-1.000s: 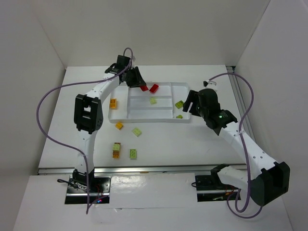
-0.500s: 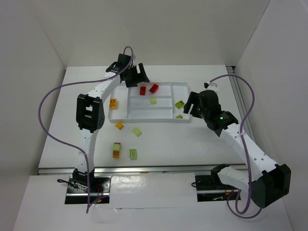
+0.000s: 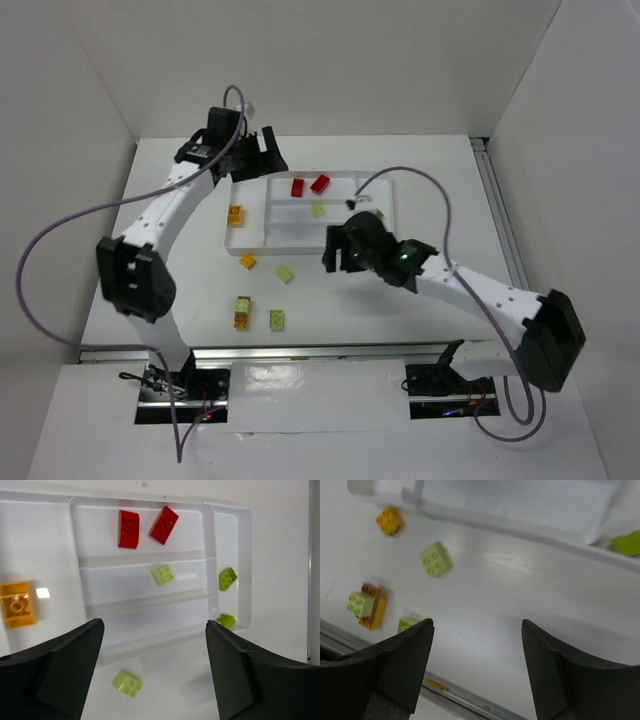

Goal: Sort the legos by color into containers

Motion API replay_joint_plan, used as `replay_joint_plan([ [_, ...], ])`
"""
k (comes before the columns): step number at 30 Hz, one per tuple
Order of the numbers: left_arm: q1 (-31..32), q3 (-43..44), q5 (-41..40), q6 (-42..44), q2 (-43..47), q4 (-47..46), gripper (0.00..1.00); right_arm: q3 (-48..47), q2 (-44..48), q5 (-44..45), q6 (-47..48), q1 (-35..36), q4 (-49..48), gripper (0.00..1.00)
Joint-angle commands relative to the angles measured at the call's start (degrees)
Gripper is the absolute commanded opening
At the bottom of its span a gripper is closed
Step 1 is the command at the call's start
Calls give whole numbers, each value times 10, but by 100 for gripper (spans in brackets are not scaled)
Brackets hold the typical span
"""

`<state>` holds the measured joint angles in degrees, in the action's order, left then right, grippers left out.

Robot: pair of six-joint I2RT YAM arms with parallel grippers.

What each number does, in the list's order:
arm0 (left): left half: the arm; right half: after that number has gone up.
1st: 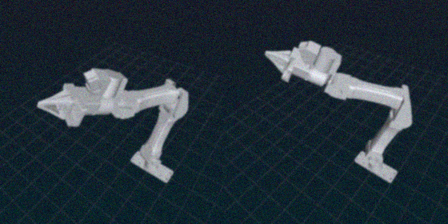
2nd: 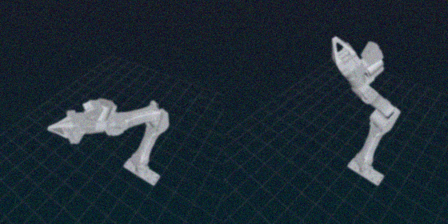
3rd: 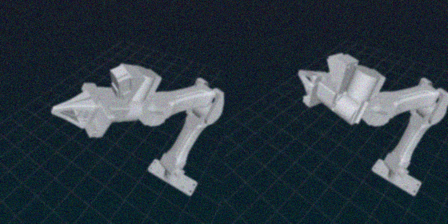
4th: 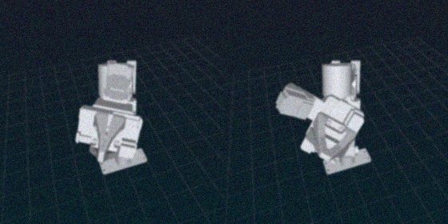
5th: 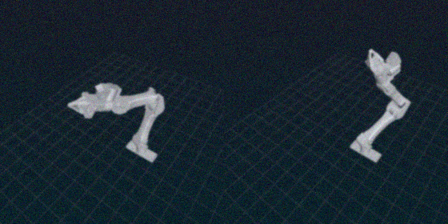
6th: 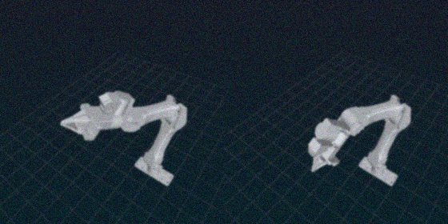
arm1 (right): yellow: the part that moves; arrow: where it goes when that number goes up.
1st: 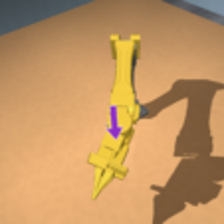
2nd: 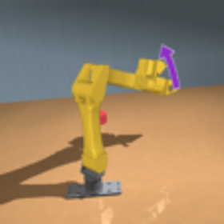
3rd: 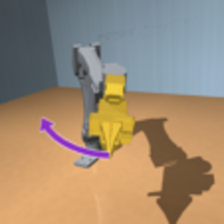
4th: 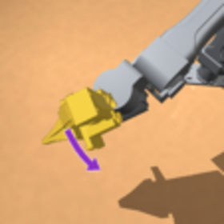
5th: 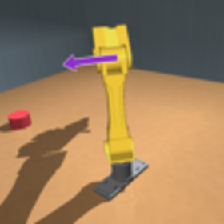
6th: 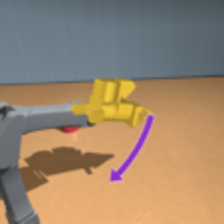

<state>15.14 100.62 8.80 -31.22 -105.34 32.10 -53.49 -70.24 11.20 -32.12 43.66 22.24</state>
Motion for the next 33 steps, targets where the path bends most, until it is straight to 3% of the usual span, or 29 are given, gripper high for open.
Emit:
replay_joint_plan([
  [1, -2, -61, -47, 18, 115, 20, 93, -46, -75, 44, -31, 122, -16, 80],
  [4, -17, -106, -80, 18, 161, 45, 92, -102, -154, 68, -44, 185, 11, 80],
  [12, -56, -118, -107, 12, 252, 61, 92, -174, -281, 36, -44, 241, 6, 83],
  [19, -62, -124, -87, 13, 252, 61, 90, -236, -359, 16, -11, 258, 18, 85],
  [26, -62, -130, -82, 18, 246, 61, 90, -289, -427, 29, -5, 263, 76, 74],
  [33, -62, -135, -82, 23, 240, 61, 90, -311, -456, 58, -22, 275, 131, 73],
])
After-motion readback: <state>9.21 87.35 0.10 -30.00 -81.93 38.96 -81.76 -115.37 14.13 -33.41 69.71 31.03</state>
